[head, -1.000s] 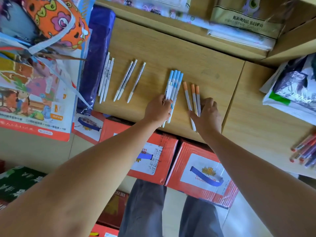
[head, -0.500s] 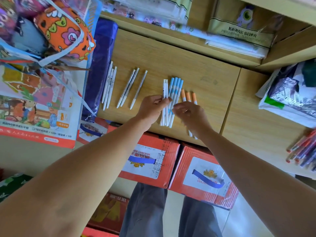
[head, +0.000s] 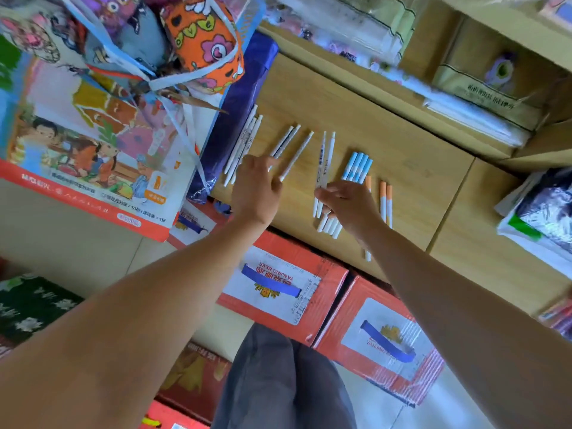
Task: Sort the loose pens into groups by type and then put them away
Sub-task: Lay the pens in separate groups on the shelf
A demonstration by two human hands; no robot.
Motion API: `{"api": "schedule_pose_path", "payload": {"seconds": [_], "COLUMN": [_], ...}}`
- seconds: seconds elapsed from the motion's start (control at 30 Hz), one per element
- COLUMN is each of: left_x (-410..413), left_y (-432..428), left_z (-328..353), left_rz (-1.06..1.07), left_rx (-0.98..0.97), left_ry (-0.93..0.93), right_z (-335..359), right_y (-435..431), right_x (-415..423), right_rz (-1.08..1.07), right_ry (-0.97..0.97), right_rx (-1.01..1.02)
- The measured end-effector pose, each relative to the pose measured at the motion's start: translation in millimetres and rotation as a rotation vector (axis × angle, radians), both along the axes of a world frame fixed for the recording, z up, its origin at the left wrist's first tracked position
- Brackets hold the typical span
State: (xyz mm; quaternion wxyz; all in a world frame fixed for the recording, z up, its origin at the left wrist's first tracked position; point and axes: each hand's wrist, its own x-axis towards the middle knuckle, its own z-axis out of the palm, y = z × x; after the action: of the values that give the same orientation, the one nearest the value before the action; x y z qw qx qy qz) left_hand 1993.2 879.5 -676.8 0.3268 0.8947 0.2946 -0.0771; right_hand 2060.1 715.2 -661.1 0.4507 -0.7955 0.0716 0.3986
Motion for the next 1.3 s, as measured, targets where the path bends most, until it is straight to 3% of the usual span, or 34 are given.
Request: {"api": "schedule_pose_path", "payload": {"seconds": [0.3, 0.67, 0.97, 1.3], "left_x": [19.8, 4.7, -39.7, -70.4], "left_y": [5.5, -18.6, 33.0, 44.3], "left_z": [-23.4, -22.9, -14.5, -22.6], "left_rz": [-0.083, -0.088, -0.096, -0.123], "left_rx": [0.158, -0.045, 0.147, 0.051], "left_ry": [0.084, 0.054, -0.021, -0.026], "right_z": [-10.6, -9.3, -9.7, -37.4], "right_y": [18.3, 16.8, 67.5, 129.0], "right_x": [15.1, 24.6, 23.4, 12.3], "right_rz": [-0.005, 0.082, 0.174, 0.091], "right_ry": [-0.068, -0.054, -0.013, 0.051], "right_rx": [-0.059, -0.108, -0.087, -0.161]}}
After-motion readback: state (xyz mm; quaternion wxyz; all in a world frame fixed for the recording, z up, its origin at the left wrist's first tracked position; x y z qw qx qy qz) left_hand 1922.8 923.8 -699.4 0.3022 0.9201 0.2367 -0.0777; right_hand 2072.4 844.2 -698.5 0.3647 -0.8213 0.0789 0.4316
